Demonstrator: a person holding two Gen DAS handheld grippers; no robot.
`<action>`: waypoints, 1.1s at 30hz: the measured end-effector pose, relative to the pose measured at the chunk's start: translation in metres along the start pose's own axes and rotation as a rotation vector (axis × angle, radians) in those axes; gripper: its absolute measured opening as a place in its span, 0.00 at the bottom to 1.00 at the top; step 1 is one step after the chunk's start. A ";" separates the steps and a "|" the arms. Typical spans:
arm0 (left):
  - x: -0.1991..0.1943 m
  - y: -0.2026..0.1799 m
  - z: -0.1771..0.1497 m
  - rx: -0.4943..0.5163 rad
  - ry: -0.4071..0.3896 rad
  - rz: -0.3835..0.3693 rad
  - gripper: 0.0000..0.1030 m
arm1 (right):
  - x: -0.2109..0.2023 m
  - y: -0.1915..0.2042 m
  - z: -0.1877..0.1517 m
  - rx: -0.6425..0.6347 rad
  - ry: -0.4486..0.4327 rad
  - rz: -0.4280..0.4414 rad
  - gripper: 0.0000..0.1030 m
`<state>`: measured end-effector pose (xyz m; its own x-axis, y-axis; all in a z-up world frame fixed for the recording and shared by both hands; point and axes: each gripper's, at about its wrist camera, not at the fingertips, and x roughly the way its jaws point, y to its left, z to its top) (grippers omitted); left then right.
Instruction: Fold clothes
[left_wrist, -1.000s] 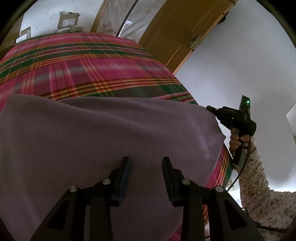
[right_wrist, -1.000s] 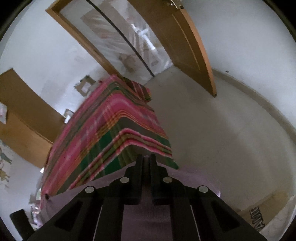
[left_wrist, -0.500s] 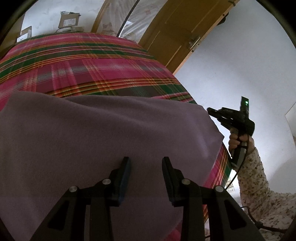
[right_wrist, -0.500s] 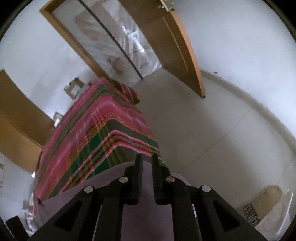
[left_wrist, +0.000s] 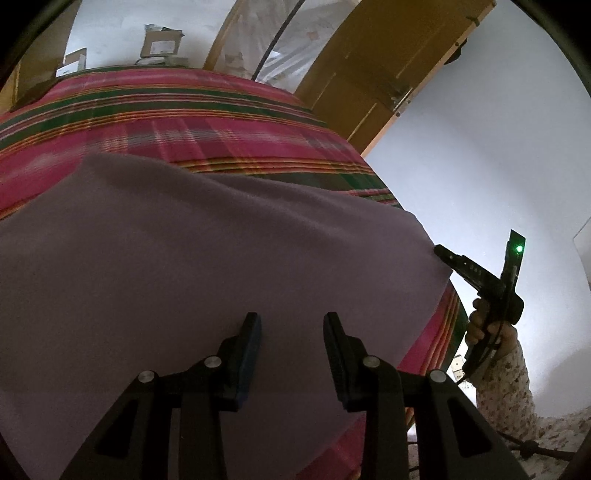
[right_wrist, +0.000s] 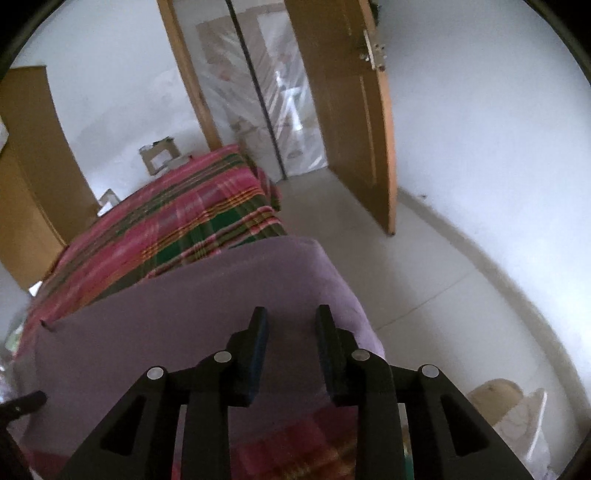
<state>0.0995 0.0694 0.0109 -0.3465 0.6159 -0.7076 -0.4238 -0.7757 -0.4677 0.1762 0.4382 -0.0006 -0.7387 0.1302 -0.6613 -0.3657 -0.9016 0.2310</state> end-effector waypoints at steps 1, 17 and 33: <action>-0.003 0.002 -0.002 -0.003 -0.004 0.000 0.34 | -0.002 0.001 -0.002 0.002 -0.001 -0.009 0.27; -0.046 0.037 -0.040 -0.061 -0.078 0.004 0.34 | -0.029 0.097 -0.044 -0.138 -0.070 0.012 0.28; -0.105 0.089 -0.077 -0.189 -0.213 0.115 0.34 | -0.032 0.179 -0.088 -0.296 -0.019 0.143 0.30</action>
<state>0.1623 -0.0744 0.0027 -0.5595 0.5222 -0.6436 -0.2156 -0.8415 -0.4954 0.1838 0.2361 -0.0007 -0.7819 -0.0011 -0.6233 -0.0795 -0.9916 0.1016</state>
